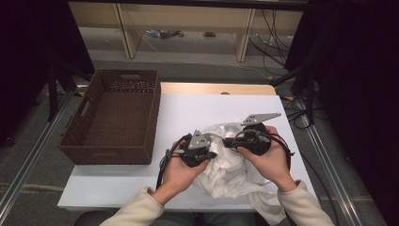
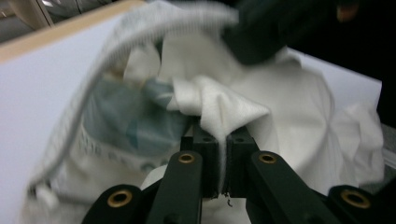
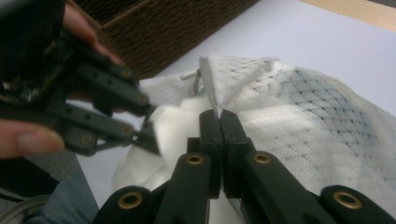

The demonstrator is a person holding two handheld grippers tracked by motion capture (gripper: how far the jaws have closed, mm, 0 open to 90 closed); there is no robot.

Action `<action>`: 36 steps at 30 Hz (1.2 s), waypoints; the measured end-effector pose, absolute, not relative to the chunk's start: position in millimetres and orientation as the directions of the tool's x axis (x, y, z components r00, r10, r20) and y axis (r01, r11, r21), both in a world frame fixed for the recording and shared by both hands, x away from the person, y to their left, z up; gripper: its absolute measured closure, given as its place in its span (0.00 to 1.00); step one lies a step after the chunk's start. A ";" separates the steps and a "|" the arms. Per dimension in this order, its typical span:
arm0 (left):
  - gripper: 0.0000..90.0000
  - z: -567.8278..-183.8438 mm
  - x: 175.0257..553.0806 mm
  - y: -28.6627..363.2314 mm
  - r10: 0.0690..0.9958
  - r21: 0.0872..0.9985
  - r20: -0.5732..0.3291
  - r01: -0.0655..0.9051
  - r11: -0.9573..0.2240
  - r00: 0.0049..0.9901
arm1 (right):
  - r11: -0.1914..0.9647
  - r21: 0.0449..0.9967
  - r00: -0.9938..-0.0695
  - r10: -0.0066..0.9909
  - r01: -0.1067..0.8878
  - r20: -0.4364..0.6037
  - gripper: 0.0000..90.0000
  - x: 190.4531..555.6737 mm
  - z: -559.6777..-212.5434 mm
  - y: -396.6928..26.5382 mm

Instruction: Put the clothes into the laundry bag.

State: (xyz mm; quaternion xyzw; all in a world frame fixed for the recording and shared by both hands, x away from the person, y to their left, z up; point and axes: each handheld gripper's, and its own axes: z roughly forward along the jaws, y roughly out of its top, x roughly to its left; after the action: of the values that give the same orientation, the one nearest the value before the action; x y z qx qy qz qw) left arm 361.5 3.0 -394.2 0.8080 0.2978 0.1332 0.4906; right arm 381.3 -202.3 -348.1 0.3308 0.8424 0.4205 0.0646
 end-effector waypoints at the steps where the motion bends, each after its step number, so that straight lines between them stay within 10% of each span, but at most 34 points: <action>1: 0.94 -389.2 361.7 0.5 0.616 0.879 -0.060 0.333 -0.340 0.786 | 0.424 0.747 -0.769 0.613 0.512 0.179 1.00 379.3 -347.1 -201.1; 13: 0.92 -413.0 396.7 -21.9 0.647 0.871 0.035 0.294 -0.393 0.762 | 0.405 0.743 -0.763 0.610 0.533 0.214 1.00 380.7 -347.4 -204.8; 20: 0.46 -396.1 370.9 1.4 0.620 0.885 0.004 0.286 -0.368 0.784 | 0.395 0.762 -0.763 0.616 0.514 0.195 1.00 385.5 -346.8 -210.8; 25: 0.37 -395.4 345.3 23.0 0.625 0.874 0.022 0.289 -0.391 0.780 | 0.401 0.762 -0.756 0.631 0.509 0.173 1.00 384.3 -345.3 -210.6; 32: 0.36 -426.6 351.9 11.2 0.600 0.817 0.011 0.339 -0.467 0.800 | 0.411 0.754 -0.766 0.615 0.513 0.186 1.00 384.5 -346.5 -207.9; 36: 0.70 -422.1 365.3 2.5 0.594 0.819 0.053 0.306 -0.486 0.802 | 0.398 0.737 -0.741 0.639 0.547 0.205 1.00 381.3 -346.4 -206.0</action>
State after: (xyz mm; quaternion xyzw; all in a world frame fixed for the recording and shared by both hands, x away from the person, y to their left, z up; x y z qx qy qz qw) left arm 365.3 2.5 -422.1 0.8456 0.2663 0.1670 0.4315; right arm 381.3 -206.0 -346.4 0.3553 0.8342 0.4181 0.0552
